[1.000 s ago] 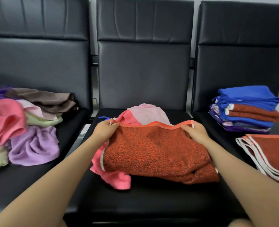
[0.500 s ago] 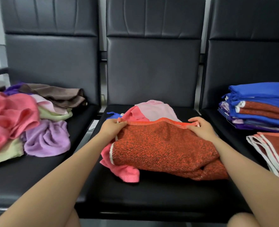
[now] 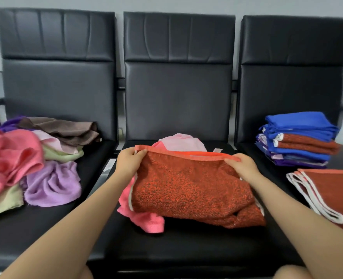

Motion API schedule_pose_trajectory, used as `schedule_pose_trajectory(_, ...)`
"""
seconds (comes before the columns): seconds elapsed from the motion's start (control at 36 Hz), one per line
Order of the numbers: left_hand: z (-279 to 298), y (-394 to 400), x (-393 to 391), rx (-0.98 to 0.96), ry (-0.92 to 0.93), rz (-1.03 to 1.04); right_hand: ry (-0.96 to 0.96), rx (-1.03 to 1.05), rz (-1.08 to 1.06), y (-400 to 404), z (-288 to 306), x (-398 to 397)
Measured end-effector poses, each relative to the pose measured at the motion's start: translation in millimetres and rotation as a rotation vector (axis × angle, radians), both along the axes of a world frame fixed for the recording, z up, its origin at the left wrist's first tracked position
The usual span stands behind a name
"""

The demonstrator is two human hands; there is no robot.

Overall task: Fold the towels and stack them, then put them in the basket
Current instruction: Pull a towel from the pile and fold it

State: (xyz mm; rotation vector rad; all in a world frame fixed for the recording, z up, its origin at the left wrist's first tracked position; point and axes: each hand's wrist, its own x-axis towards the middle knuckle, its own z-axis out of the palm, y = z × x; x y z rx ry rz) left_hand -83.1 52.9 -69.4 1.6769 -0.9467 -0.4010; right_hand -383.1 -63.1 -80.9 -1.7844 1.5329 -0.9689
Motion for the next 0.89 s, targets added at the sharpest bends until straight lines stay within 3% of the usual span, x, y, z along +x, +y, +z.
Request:
schedule_pose_trajectory(0.28,114.0,22.6,-27.9,-0.45,0.084,0.005,-0.65,-0.194,0.027,38.6,130.3,-18.4)
schedule_pose_trajectory(0.44,159.8,50.0,-41.5,-0.45,-0.03,-0.056,-0.553,-0.254,0.085,70.8,176.4,-39.3)
schedule_pose_trajectory(0.69,205.5,103.6,-46.0,-0.615,-0.016,-0.084,-0.689,-0.309,0.106,109.6,217.6,-60.7)
schedule_pose_trajectory(0.78,216.6,112.9,-47.0,-0.585,0.108,-0.173,-0.719,-0.306,0.118,115.8,224.4,-61.3)
schedule_pose_trajectory(0.89,209.4,107.7,-40.2,-0.41,0.263,-0.287,-0.752,-0.202,0.09,110.3,217.5,-60.2)
